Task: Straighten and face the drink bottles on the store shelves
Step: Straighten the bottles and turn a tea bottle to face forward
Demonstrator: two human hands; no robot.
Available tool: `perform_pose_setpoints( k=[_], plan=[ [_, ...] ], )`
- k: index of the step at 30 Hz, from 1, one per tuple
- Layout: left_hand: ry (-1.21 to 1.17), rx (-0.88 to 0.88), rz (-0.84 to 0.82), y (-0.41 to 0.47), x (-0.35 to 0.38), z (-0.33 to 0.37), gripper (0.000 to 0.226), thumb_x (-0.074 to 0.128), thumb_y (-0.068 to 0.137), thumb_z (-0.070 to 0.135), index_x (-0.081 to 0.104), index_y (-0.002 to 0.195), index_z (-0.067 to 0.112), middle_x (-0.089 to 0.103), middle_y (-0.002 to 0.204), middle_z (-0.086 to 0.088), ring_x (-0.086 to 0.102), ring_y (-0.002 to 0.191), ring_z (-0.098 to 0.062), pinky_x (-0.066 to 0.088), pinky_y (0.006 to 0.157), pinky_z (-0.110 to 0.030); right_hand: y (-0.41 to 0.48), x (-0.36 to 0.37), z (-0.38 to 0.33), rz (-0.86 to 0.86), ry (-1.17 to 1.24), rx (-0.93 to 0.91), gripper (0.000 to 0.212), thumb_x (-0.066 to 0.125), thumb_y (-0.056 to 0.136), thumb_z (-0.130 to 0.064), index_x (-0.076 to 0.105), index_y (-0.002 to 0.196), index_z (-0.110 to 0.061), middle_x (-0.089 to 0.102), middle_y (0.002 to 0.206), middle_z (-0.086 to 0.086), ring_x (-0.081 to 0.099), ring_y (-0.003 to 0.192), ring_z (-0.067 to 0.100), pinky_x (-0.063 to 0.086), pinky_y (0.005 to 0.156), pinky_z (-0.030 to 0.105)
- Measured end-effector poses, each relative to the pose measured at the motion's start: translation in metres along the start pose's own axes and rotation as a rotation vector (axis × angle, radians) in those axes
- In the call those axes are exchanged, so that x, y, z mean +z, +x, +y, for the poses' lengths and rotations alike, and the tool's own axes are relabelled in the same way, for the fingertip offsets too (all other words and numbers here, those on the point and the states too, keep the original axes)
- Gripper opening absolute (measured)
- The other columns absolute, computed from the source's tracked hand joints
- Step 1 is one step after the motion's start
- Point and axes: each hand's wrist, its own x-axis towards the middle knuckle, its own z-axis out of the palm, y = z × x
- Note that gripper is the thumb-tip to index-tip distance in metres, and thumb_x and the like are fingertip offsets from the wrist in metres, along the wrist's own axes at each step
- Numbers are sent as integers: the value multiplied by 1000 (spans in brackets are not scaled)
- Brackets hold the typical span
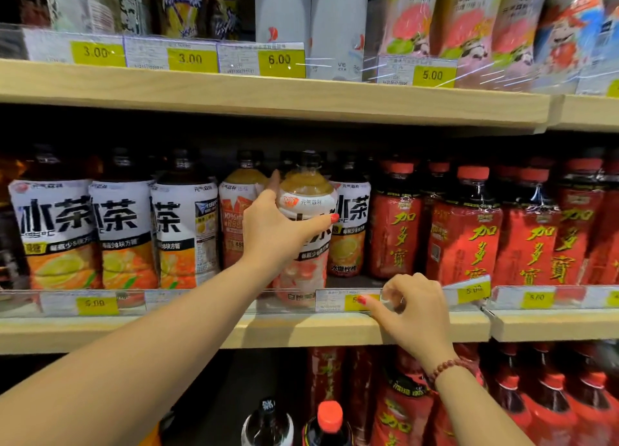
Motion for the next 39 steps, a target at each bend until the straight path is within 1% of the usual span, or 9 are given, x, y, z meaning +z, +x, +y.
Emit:
perform_pose_setpoints(
  k=[2,7,12,16,20,25,29,34,39],
  plan=[
    [98,1,14,1,2,2,63,83,57,56,56,104,24,48,75,17,53,74,-5,42,60,-19,0,0,-1,1,-2,2,44,66,72,-61,55,61,-20,51,56,-11,48,60,10,37,64,31],
    [233,58,38,-7,7,0,80,73,66,63,51,117,6,58,87,0,55,81,-18,53,68,-39,0,-1,-1,-13,-16,-2,39,76,72,-52,55,62,-20,51,57,-11,48,61,11,37,63,31],
    [245,48,-24,-17,12,-15,54,70,70,61,40,82,17,45,79,4,46,72,-13,40,55,-28,1,-3,-3,-34,3,8,36,79,72,-46,57,63,-20,54,58,-10,50,63,12,39,64,33],
    [321,176,-56,-31,6,-34,46,69,77,46,43,98,15,46,97,-1,48,93,-22,48,73,-36,1,-4,-4,-48,-4,14,36,78,72,-48,56,63,-21,53,57,-10,49,63,11,38,64,32],
    [283,167,28,-40,1,-42,69,74,76,42,41,128,12,43,120,-5,44,114,-21,45,93,-31,0,-5,-6,-52,2,24,36,78,73,-47,56,63,-21,52,57,-10,49,63,11,38,64,31],
    [252,58,69,-45,-1,-45,62,77,71,49,57,116,11,57,106,-2,56,97,-19,51,80,-33,0,-7,-9,-73,5,56,35,76,73,-50,57,64,-22,54,59,-10,50,65,10,45,65,36],
    [216,10,79,-41,-4,-45,55,80,68,47,64,108,13,65,101,-1,60,93,-17,53,81,-38,0,-7,-10,-67,19,90,33,77,72,-49,58,65,-23,55,60,-11,51,66,9,47,67,38],
    [234,28,4,-39,-7,-44,39,76,74,45,68,93,12,69,89,-1,63,85,-17,54,77,-41,-1,-7,-11,-75,30,112,32,78,72,-47,58,65,-23,57,61,-9,52,67,9,48,67,39],
    [292,41,-72,-33,-15,-40,43,74,72,52,70,90,14,71,83,1,65,78,-16,56,71,-39,0,-8,-11,-99,16,119,34,75,73,-51,58,64,-24,57,61,-9,52,67,9,48,68,37]
  ],
)
